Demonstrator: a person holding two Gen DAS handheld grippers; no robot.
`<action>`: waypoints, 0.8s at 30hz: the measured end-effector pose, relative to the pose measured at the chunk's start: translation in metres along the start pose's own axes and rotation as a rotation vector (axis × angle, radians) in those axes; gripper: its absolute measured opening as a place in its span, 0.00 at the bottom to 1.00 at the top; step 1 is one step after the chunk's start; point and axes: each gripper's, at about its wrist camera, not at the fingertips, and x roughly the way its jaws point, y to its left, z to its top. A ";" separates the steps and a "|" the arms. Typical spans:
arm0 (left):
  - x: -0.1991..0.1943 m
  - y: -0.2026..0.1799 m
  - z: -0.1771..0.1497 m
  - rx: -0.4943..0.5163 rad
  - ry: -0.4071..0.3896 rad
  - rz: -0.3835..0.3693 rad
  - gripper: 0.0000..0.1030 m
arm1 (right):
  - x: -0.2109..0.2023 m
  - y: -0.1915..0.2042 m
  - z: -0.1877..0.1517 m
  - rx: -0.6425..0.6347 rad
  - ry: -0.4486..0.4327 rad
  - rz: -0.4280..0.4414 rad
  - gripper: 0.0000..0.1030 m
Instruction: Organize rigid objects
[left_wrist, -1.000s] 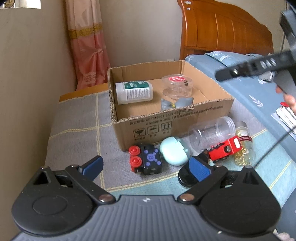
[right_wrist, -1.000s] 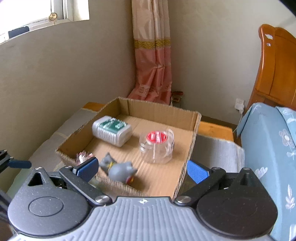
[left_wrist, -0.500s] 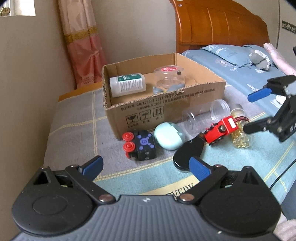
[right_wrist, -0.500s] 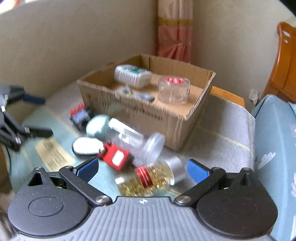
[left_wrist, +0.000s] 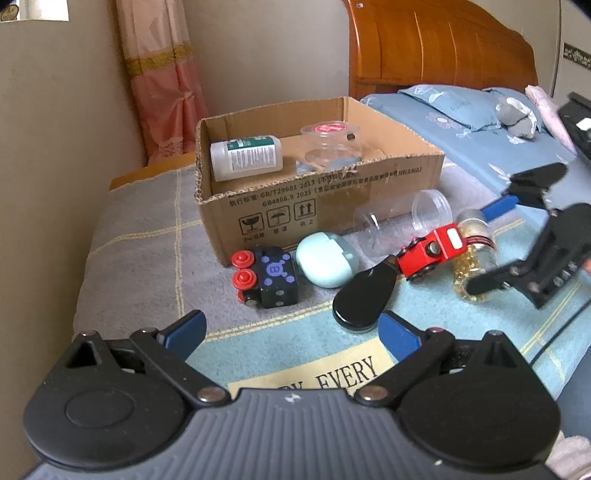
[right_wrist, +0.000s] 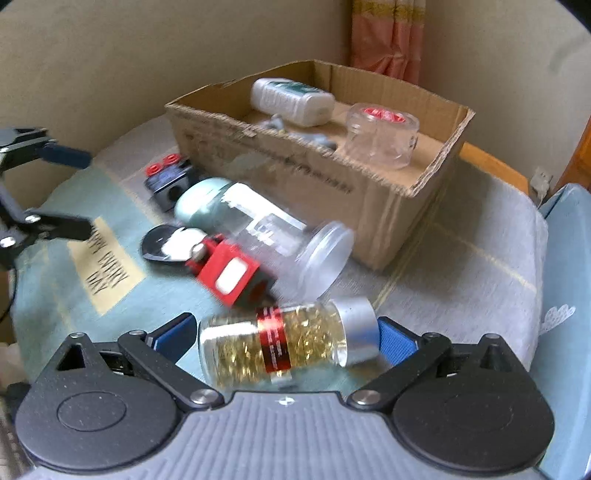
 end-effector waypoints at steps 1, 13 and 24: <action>0.002 0.000 0.000 0.003 0.004 0.000 0.96 | -0.002 0.003 -0.004 0.010 0.006 0.003 1.00; 0.026 0.012 0.009 -0.017 0.004 0.063 0.96 | 0.002 0.042 -0.035 0.105 0.009 -0.171 1.00; 0.073 0.026 0.023 -0.047 0.070 0.107 0.96 | 0.003 0.045 -0.037 0.173 -0.015 -0.204 1.00</action>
